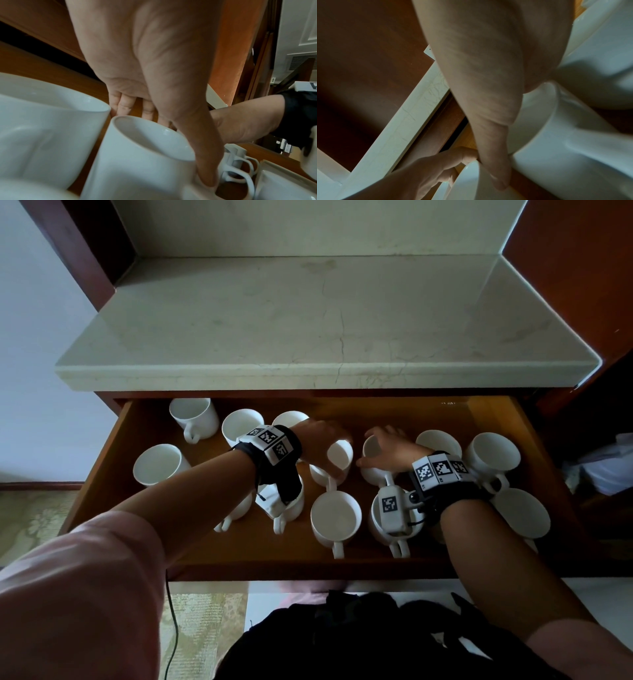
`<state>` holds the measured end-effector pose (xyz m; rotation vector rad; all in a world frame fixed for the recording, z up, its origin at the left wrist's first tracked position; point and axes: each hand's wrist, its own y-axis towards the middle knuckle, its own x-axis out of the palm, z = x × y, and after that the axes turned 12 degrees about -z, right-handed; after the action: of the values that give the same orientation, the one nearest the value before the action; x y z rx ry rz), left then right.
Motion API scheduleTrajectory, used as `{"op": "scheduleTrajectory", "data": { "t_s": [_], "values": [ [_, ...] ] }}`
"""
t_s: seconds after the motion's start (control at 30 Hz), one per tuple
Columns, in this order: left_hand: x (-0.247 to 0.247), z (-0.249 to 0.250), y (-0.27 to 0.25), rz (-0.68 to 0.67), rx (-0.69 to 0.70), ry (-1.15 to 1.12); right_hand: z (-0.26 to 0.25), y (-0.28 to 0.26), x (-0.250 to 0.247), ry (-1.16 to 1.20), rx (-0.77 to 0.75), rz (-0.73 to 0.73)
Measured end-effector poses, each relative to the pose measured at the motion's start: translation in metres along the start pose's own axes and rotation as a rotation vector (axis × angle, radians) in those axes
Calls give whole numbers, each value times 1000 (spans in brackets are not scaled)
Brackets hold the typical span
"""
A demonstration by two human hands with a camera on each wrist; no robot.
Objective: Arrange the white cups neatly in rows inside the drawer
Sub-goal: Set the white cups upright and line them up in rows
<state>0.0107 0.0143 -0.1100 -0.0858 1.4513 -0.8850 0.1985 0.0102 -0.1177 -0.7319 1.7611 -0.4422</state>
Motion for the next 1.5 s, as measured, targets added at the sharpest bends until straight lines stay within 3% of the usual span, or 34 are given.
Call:
{"op": "scheduleTrajectory", "data": {
  "t_s": [0.63,0.83,0.97,1.2,1.5],
  "values": [
    [-17,-10,-20,-37,56,22,-3,-3,-1,4,18,4],
    [-19,-37,-57,181,210,-248,-17,-9,-4,85,-67,119],
    [-2,-52,-75,260,266,-365,-41,-19,-7,-9,-160,44],
    [19,-57,-87,35,284,-429,-82,-10,4,-110,-107,-107],
    [22,-67,-87,-115,228,-467,-101,10,24,-87,34,-87]
  ]
}}
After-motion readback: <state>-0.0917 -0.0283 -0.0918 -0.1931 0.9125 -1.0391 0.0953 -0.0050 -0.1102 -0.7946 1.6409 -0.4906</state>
